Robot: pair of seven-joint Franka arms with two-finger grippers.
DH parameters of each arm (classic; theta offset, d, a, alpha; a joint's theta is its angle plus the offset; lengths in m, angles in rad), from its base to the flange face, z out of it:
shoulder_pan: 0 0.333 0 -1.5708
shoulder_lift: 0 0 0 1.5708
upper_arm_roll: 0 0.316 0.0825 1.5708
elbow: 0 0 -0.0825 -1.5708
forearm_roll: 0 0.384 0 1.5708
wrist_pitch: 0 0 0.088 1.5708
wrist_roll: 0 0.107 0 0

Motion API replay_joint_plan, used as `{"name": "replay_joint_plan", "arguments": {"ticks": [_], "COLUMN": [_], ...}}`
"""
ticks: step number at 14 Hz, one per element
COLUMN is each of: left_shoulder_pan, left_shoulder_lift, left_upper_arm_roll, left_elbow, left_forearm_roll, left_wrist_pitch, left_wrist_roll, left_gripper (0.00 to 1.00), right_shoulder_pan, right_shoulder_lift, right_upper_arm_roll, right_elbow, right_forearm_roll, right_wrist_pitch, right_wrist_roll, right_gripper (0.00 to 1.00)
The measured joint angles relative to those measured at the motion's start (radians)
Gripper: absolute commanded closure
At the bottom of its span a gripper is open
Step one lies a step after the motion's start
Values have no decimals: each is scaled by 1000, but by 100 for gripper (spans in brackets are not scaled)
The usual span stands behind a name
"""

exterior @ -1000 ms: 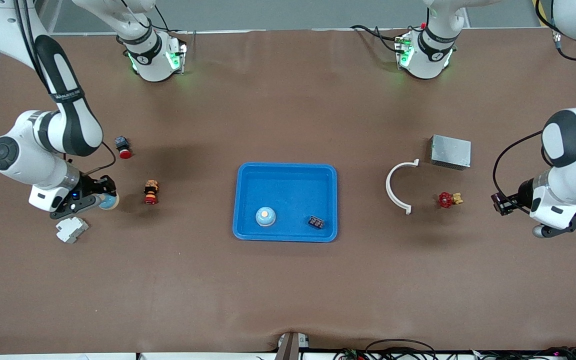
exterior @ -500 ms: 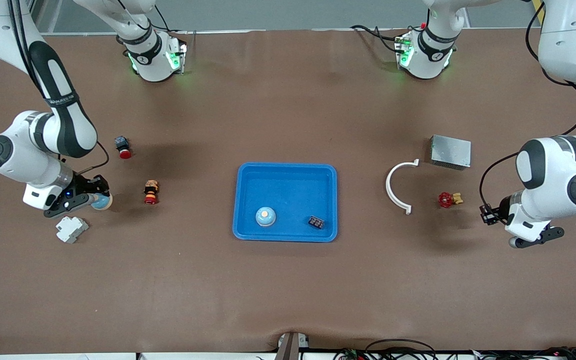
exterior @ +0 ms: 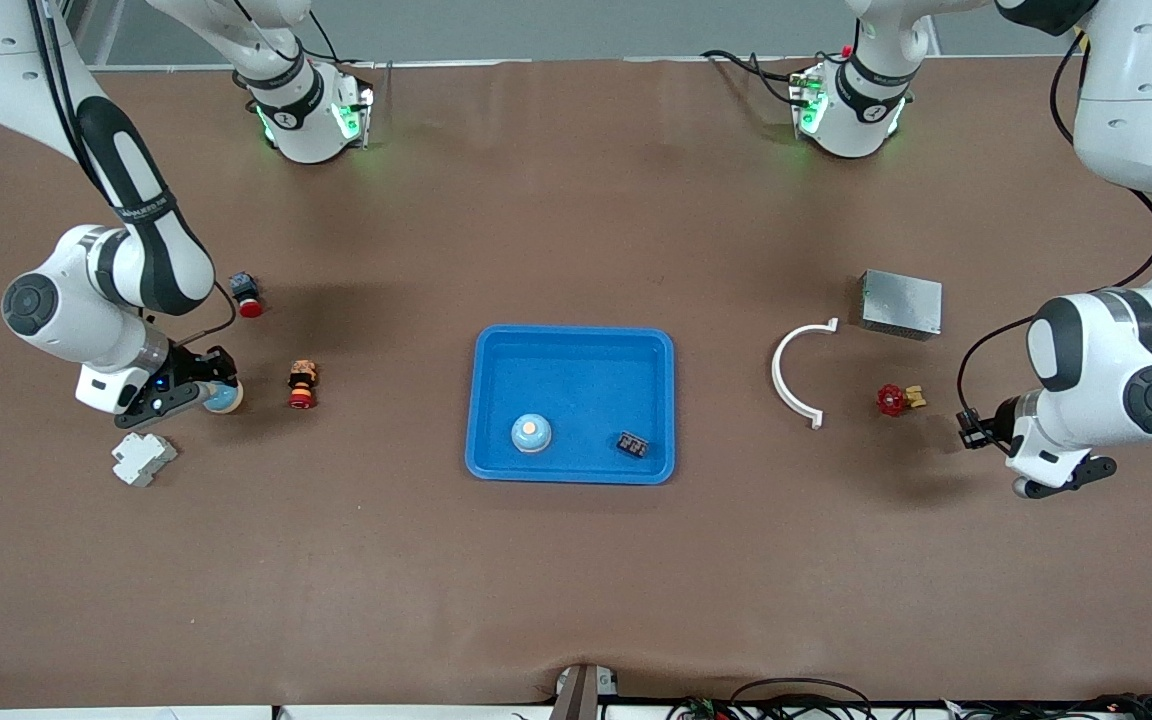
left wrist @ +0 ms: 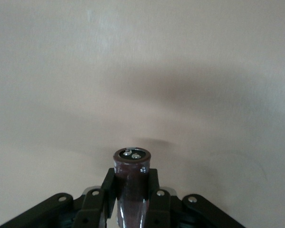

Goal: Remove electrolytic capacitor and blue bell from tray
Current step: 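Carry the capacitor toward the valve while the right gripper carries the bell, then set the capacitor by the valve while the right gripper sets the bell down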

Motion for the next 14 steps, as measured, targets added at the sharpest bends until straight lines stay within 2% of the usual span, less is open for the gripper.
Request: {"name": "replay_joint_plan", "arguments": {"ticks": [5,10,11,12,13,14], "left_shoulder_pan": [3,3,4,4,4,4], "left_shoulder_lift": [29,39,39,39,39,39], "left_upper_arm_roll": [0,0,0,0,0,0], "left_elbow": [-20,-33,-35,-35,-35,-35], "left_forearm_roll": [0,0,0,0,0,0], "left_wrist_pitch": [107,119,119,120,120,120], "left_wrist_roll": [-7,-24,-24,-24,-24,-24], "left_gripper": [100,100,92,78,69,52], "right_shoulder_pan": [0,0,0,0,0,0], "right_shoulder_lift": [6,9,11,15,19,24], "right_upper_arm_roll": [4,8,8,8,8,8], "right_elbow": [-17,-21,-21,-22,-22,-22], "right_forearm_roll": [3,3,3,3,3,3], "right_wrist_pitch": [41,73,78,85,92,100], "right_wrist_roll": [0,0,-1,-2,-3,-4], "right_gripper": [100,100,100,100,100,100]}}
